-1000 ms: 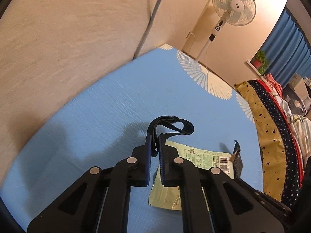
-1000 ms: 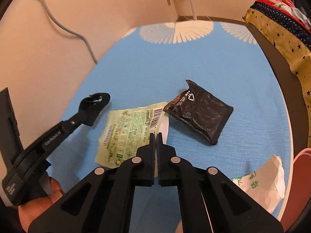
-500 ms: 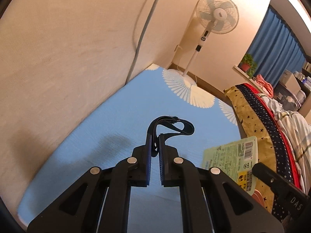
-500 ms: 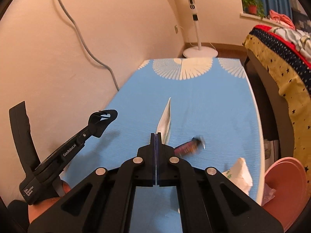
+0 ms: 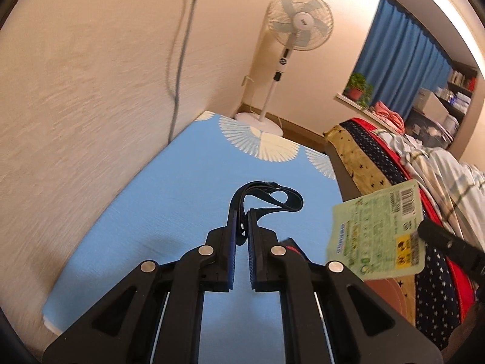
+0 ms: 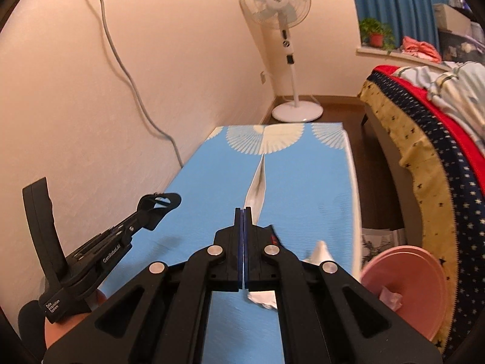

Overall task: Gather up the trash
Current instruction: 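Carry the black strap and green packet over the pink bin with both tools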

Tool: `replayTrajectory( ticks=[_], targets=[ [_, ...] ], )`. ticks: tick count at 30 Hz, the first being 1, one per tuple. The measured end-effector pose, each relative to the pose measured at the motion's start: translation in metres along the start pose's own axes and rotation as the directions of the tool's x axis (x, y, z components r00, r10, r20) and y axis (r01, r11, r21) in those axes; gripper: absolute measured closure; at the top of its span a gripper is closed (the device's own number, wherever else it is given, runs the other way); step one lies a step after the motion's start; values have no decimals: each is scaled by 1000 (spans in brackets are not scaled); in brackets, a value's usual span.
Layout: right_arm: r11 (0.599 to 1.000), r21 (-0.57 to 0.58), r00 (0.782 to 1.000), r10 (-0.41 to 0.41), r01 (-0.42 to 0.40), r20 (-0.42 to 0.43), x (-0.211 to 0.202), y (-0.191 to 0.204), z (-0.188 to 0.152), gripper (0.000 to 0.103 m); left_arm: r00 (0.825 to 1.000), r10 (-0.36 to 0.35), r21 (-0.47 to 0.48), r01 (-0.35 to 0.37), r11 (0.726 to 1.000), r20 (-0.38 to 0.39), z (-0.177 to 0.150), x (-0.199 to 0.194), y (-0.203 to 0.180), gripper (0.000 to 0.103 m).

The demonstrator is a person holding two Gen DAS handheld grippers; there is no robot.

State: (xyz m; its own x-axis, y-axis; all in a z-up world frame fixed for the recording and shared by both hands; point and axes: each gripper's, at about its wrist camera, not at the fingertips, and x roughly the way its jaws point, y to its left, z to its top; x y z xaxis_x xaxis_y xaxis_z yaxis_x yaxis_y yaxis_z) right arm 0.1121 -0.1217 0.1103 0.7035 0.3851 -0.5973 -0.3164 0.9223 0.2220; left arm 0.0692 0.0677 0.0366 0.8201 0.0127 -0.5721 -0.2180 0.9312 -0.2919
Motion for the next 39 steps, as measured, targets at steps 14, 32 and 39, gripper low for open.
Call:
replayTrajectory(
  ticks=[14, 32, 39],
  targets=[
    [989, 36, 986, -148, 146, 79, -78, -66, -29, 103, 997, -73, 112, 73, 991, 1, -33, -18, -48, 96],
    [901, 155, 906, -419, 406, 67, -116, -163, -68, 103, 969, -233, 219, 246, 944, -86, -83, 9, -128, 96],
    [880, 186, 891, -453, 438, 44, -115, -178, -73, 103, 952, -279, 266, 304, 915, -128, -101, 20, -162, 96]
  ],
)
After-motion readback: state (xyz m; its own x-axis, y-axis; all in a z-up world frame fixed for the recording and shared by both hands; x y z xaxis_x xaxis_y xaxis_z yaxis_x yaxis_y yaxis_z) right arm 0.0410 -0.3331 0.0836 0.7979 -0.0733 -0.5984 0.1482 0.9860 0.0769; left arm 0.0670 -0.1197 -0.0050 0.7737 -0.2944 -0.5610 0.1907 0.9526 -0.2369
